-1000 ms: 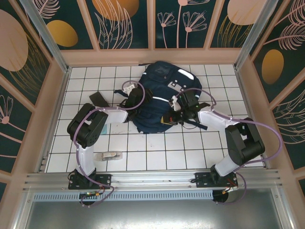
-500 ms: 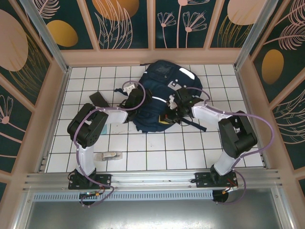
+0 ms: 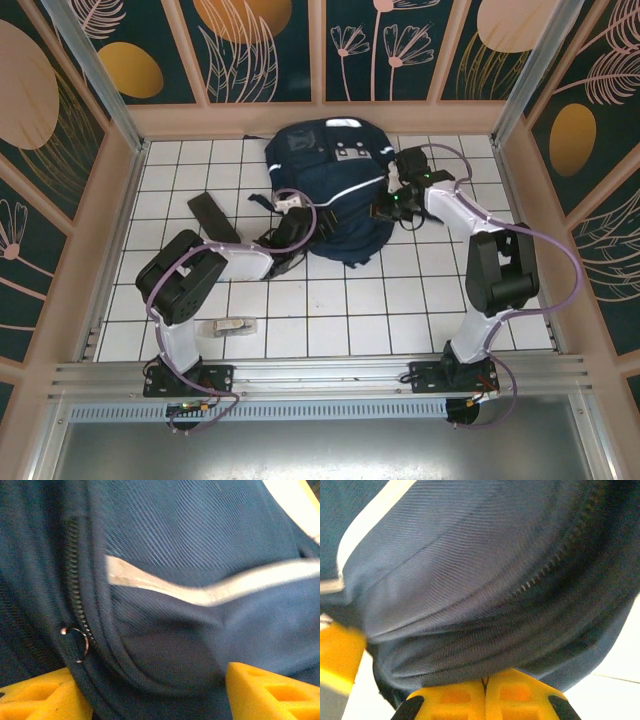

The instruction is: Pack the student bag

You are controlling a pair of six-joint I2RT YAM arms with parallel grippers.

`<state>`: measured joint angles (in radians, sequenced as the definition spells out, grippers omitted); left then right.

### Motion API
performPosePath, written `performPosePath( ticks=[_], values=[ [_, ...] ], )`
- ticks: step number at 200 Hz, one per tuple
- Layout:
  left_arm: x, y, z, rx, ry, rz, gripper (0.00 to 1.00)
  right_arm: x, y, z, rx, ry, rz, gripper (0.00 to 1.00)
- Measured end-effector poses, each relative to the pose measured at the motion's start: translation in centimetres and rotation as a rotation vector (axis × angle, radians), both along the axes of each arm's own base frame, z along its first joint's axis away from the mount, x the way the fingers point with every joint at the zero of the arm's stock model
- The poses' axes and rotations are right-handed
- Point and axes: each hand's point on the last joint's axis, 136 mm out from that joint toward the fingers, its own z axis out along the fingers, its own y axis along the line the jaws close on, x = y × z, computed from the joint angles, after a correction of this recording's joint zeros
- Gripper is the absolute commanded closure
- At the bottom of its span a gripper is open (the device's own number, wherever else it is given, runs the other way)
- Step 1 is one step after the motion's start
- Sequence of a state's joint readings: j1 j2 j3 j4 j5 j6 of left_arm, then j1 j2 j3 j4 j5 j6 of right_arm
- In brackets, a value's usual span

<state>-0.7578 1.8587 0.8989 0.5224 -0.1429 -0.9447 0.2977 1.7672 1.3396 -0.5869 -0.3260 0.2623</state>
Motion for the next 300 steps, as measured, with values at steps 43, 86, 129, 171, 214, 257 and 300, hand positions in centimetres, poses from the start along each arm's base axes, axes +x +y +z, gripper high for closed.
performPosePath(
  ticks=[43, 86, 129, 171, 214, 257, 300],
  values=[
    [-4.7, -4.5, 5.3, 0.006, -0.055, -0.2, 0.18, 2.0, -0.4, -0.3, -0.141, -0.107, 0.094, 1.0],
    [1.6, -7.0, 15.0, -0.031, -0.244, -0.188, 0.16, 2.2, -0.3, -0.8, -0.193, -0.137, 0.165, 1.0],
    [9.4, -8.4, 11.6, 0.112, -0.233, -0.161, 0.15, 1.8, -0.2, -1.8, -0.176, -0.135, 0.16, 1.0],
    [14.2, -9.9, 6.3, 0.21, -0.165, -0.172, 0.17, 0.4, -1.1, -4.9, -0.145, -0.084, 0.118, 1.0],
    [16.7, -11.5, 1.0, 0.241, -0.13, -0.193, 0.2, -1.2, 0.3, -4.9, -0.093, -0.101, 0.152, 1.0],
    [14.6, -10.8, 1.9, 0.154, -0.129, -0.214, 0.18, -2.7, -0.2, -6.0, -0.057, -0.068, 0.131, 1.0],
    [13.9, -10.7, 1.4, 0.163, -0.094, -0.223, 0.27, -2.9, -1.2, -6.2, 0.017, -0.071, 0.064, 1.0]
  ],
)
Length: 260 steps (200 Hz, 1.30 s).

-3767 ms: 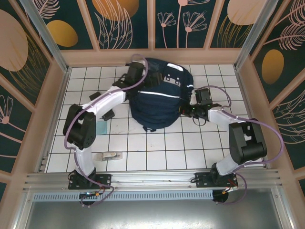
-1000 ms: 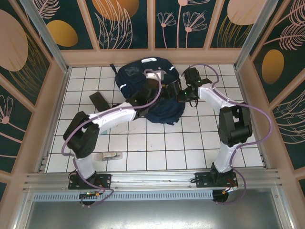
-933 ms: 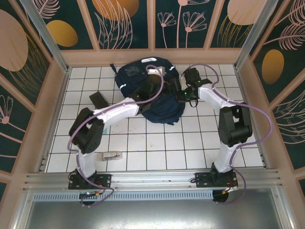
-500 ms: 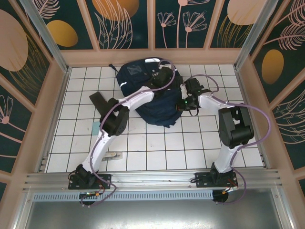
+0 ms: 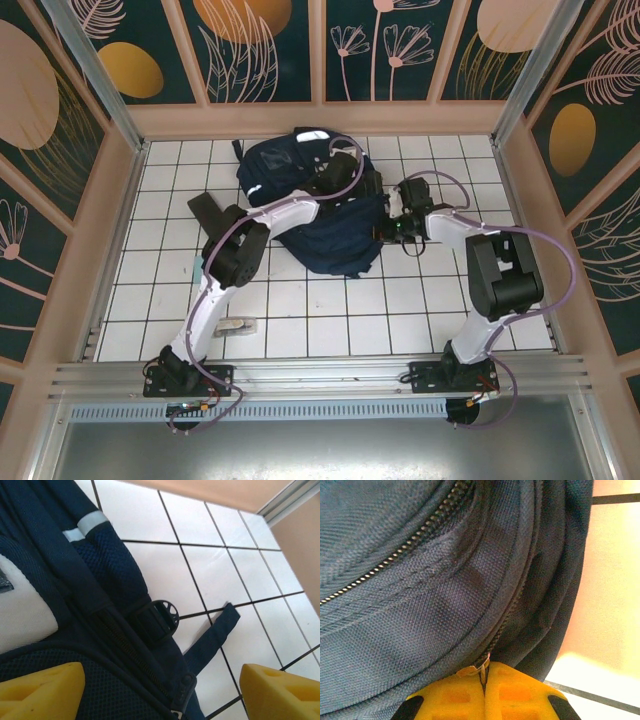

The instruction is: Pack the student bag

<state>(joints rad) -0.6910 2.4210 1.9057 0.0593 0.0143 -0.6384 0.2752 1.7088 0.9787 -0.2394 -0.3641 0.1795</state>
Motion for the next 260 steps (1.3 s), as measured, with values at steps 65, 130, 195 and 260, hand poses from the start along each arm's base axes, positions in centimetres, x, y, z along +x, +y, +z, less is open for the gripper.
performPosePath(
  ticks=[65, 130, 195, 260],
  values=[
    [2.0, -1.1, -1.4, -0.042, 0.04, 0.04, 0.29, -2.5, 3.2, 0.8, 0.038, 0.051, 0.1, 1.0],
    [1.6, -1.3, -1.5, -0.094, 0.074, 0.065, 0.31, -5.6, 8.1, 5.2, 0.19, 0.03, 0.204, 1.0],
    [0.8, -1.2, -0.5, -0.123, 0.062, 0.045, 0.2, -6.2, 8.5, 4.6, 0.198, 0.078, 0.194, 0.82],
    [-1.2, 2.3, 2.5, 0.004, 0.046, 0.035, 0.12, -5.6, 6.9, 6.9, 0.195, 0.036, 0.141, 0.43]
  ],
)
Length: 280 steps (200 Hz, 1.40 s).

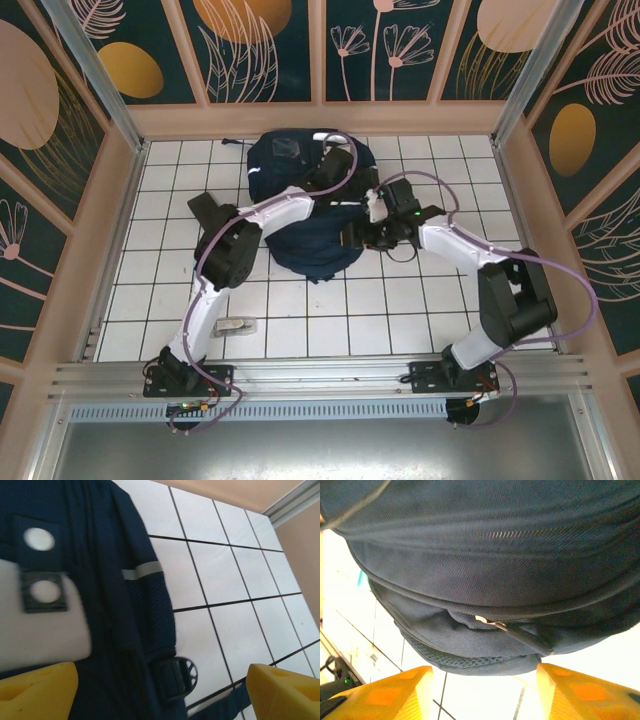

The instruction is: Pack the student bag

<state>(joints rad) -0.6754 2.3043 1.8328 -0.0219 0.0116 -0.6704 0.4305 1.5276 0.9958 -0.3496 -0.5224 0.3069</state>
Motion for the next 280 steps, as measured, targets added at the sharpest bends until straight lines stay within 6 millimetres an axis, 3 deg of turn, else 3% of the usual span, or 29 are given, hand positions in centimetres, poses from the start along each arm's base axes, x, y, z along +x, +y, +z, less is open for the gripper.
performPosePath(
  ticks=[25, 49, 74, 99, 110, 123, 133, 150, 194, 221, 254, 280],
  values=[
    [-1.1, 2.6, 2.5, 0.063, -0.027, 0.013, 0.11, 2.4, -3.5, 2.4, 0.014, -0.073, -0.131, 0.43],
    [-2.9, 4.8, 5.1, 0.081, -0.044, 0.016, 0.11, 5.1, -6.5, 1.8, 0.014, -0.08, -0.263, 0.41],
    [-6.2, 6.6, 5.7, 0.074, -0.012, -0.009, 0.12, 7.1, -6.4, -0.6, 0.04, -0.04, -0.303, 0.39],
    [-10.1, 7.7, 3.0, 0.066, 0.088, -0.038, 0.12, 8.5, -5.0, -3.8, 0.08, 0.027, -0.305, 0.4],
    [-11.9, 7.7, 1.2, 0.08, 0.137, -0.054, 0.13, 8.7, -4.3, -5.0, 0.095, 0.061, -0.298, 0.5],
    [-13.6, 7.4, -0.3, 0.096, 0.169, -0.071, 0.12, 9.0, -3.4, -5.8, 0.113, 0.085, -0.287, 0.82],
    [-14.4, 7.0, -0.7, 0.101, 0.176, -0.078, 0.12, 9.3, -2.7, -6.1, 0.129, 0.089, -0.289, 1.0],
    [-15.5, 6.5, -1.0, 0.104, 0.188, -0.082, 0.13, 9.7, -2.2, -6.0, 0.15, 0.086, -0.309, 1.0],
    [-16.7, 6.4, -1.7, 0.141, 0.213, -0.074, 0.09, 10.0, -1.4, -4.8, 0.222, 0.049, -0.371, 1.0],
    [-16.5, 7.2, -2.2, 0.184, 0.204, -0.052, 0.08, 9.4, -1.8, -2.1, 0.242, -0.007, -0.397, 1.0],
    [-14.8, 8.4, -2.9, 0.199, 0.19, -0.023, 0.08, 7.9, -2.6, 2.0, 0.268, -0.091, -0.403, 1.0],
    [-11.8, 9.4, -2.8, 0.217, 0.125, 0.017, 0.08, 5.9, -3.5, 3.9, 0.286, -0.127, -0.404, 1.0]
  ],
)
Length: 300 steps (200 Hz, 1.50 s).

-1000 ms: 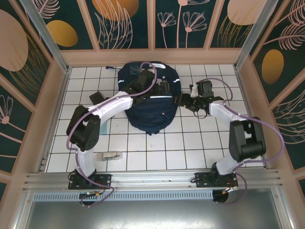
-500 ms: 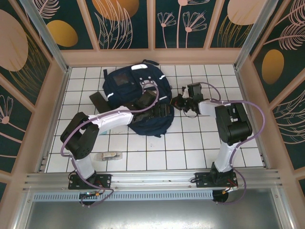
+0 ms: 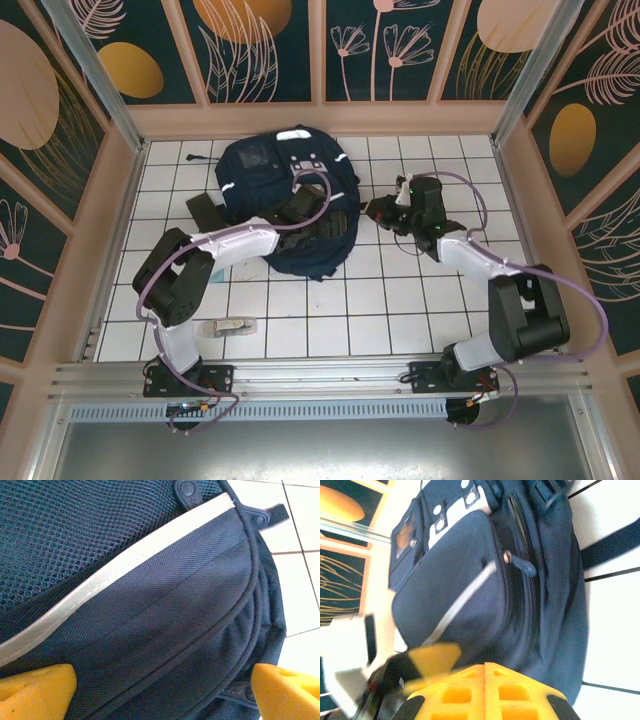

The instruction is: Pack the student bag

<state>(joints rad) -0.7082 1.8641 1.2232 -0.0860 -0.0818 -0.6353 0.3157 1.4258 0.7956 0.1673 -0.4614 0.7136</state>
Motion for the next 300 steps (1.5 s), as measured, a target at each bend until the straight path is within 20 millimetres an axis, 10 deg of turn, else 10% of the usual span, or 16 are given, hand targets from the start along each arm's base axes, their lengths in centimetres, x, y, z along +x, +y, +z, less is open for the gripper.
performPosePath(
  ticks=[30, 60, 131, 165, 198, 300],
  values=[
    [3.7, 0.3, 0.3, 0.038, -0.079, 0.01, 0.09, -1.3, -0.7, -0.6, -0.01, 0.017, -0.01, 1.0],
    [5.0, -0.3, 1.0, 0.043, -0.108, -0.017, 0.09, -0.7, -0.9, -2.2, -0.064, 0.039, 0.003, 0.44],
    [-0.4, 1.6, 5.6, -0.096, -0.06, -0.03, 0.11, 11.6, 1.6, -3.9, -0.104, -0.034, 0.077, 0.13],
    [-2.9, 1.6, 4.3, -0.187, 0.019, -0.032, 0.13, 14.3, 3.5, -7.7, -0.061, 0.015, 0.133, 0.32],
    [-3.3, 1.6, -1.0, -0.147, 0.111, -0.016, 0.14, 13.9, 5.0, -8.2, -0.003, 0.032, 0.182, 1.0],
    [-1.1, 4.1, -3.3, 0.029, 0.04, -0.005, 0.14, 2.8, 1.0, -5.9, -0.003, -0.006, 0.05, 1.0]
  ],
)
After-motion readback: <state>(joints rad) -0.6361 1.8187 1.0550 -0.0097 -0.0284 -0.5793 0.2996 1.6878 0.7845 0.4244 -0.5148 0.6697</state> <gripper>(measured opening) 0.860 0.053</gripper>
